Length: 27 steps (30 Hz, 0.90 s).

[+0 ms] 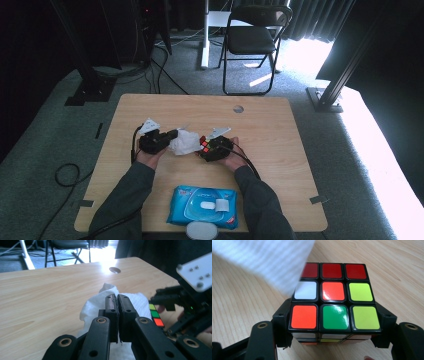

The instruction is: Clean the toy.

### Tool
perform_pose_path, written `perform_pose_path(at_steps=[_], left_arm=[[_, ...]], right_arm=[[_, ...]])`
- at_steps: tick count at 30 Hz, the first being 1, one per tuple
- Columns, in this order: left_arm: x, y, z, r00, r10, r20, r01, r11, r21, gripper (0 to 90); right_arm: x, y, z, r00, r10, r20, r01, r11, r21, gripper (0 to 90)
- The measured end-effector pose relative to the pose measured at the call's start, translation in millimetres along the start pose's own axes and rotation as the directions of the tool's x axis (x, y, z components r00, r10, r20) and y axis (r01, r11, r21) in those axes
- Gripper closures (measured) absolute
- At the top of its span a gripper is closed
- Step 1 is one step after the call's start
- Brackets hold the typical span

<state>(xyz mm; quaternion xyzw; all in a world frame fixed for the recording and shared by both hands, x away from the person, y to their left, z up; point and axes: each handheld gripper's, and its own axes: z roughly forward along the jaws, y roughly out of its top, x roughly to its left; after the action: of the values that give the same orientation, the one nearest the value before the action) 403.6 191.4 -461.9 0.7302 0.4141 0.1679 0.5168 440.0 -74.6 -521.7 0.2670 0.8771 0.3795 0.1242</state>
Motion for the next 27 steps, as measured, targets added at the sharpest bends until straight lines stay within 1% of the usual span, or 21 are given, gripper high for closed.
perform_pose_path(at_steps=[4,8,10,15,24,27], left_arm=[[4.4,0.8,-2.5,0.9997,-0.012,-0.023,0.012,0.9999,-0.010,87.6],[4.9,0.2,-1.1,0.9995,-0.023,-0.023,0.023,0.9997,-0.012,87.5],[2.8,0.0,0.8,0.9996,-0.021,-0.018,0.021,0.9997,-0.009,87.5],[-2.9,-1.3,5.0,0.9999,-0.010,-0.001,0.010,0.9999,0.000,87.3],[-11.1,-8.7,14.4,0.9994,0.009,0.033,-0.010,0.9991,0.041,87.0],[-14.9,-11.0,17.9,0.9985,0.022,0.050,-0.025,0.9980,0.058,86.9]], right_arm=[[1.9,-0.8,0.4,0.9999,-0.010,-0.007,0.010,1.000,0.005,33.9],[4.4,-0.6,0.1,0.9996,-0.021,-0.019,0.022,1.000,0.002,34.0],[6.9,1.5,0.6,0.9992,-0.028,-0.028,0.028,1.000,0.003,34.0],[11.8,8.2,3.2,0.9987,-0.041,-0.032,0.041,0.999,-0.004,33.9],[18.0,17.6,4.9,0.9978,-0.044,-0.050,0.043,0.999,-0.024,33.9],[19.3,19.7,4.4,0.9974,-0.047,-0.054,0.045,0.999,-0.029,34.0]])
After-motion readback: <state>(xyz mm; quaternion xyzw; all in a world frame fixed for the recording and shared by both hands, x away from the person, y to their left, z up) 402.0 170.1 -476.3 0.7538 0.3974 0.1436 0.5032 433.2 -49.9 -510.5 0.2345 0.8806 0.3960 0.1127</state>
